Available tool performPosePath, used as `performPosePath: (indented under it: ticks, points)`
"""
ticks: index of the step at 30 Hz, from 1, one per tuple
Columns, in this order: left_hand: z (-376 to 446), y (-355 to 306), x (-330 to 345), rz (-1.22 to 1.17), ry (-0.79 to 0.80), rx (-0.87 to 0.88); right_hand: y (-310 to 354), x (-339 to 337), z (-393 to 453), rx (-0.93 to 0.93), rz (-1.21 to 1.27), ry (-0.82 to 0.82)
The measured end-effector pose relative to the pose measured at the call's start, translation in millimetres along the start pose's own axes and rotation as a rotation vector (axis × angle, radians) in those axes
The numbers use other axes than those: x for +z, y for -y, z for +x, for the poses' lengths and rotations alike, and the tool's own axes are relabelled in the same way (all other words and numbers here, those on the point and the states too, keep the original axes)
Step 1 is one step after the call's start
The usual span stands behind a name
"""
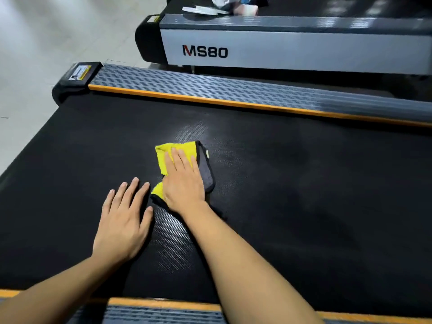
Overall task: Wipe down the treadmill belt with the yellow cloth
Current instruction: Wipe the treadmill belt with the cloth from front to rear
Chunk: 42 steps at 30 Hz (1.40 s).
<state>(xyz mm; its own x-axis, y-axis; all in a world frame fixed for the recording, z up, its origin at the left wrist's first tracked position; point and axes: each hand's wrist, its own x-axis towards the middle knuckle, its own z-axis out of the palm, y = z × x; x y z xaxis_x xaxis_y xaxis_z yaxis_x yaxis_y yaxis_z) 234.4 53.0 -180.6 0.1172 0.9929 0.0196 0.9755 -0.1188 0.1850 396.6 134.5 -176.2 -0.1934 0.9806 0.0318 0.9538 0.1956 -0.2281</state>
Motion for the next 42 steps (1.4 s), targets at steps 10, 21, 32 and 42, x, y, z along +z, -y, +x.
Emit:
performPosePath:
  ticks: [10, 21, 32, 42]
  points:
    - [0, 1, 1, 0.007, -0.017, -0.003, -151, -28, -61, 0.465, 0.028, -0.177]
    - [1, 0, 0, -0.024, -0.026, -0.016, -19, -2, -28, 0.203, -0.032, -0.069]
    - [0, 1, -2, -0.028, -0.025, -0.010, -130, -21, -60, 0.360, -0.003, -0.111]
    - [1, -3, -3, -0.011, -0.022, -0.016, -75, -18, -44, 0.371, -0.021, -0.102]
